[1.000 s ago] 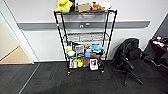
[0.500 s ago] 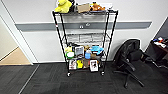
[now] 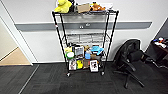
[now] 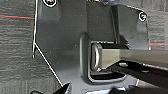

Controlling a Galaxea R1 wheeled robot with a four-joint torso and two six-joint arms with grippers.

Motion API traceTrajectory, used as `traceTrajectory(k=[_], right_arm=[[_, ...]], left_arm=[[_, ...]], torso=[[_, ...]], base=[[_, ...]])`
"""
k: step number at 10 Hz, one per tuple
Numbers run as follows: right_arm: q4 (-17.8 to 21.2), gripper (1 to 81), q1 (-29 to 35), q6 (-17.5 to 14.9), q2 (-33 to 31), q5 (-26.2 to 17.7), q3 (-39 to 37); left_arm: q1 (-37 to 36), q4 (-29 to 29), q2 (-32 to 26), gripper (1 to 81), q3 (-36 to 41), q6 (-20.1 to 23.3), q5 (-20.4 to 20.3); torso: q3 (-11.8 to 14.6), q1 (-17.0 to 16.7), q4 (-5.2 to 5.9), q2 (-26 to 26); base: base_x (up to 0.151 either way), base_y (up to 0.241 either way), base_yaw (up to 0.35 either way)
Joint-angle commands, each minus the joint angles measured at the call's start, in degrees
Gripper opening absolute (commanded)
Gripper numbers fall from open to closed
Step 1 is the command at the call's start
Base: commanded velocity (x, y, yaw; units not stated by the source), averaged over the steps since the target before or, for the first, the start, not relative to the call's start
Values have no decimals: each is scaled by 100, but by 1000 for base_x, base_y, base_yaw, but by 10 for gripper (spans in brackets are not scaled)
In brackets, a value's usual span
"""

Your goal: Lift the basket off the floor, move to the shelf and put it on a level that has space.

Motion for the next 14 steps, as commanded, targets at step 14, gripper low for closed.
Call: traceTrajectory(k=[14], right_arm=[[18, 811, 235, 51, 50, -341, 39]], left_arm=[[-374, -425, -1093, 811, 1487, -77, 382]], torso=[[-1060, 1504, 0, -2387]], base=[[0, 0, 0]])
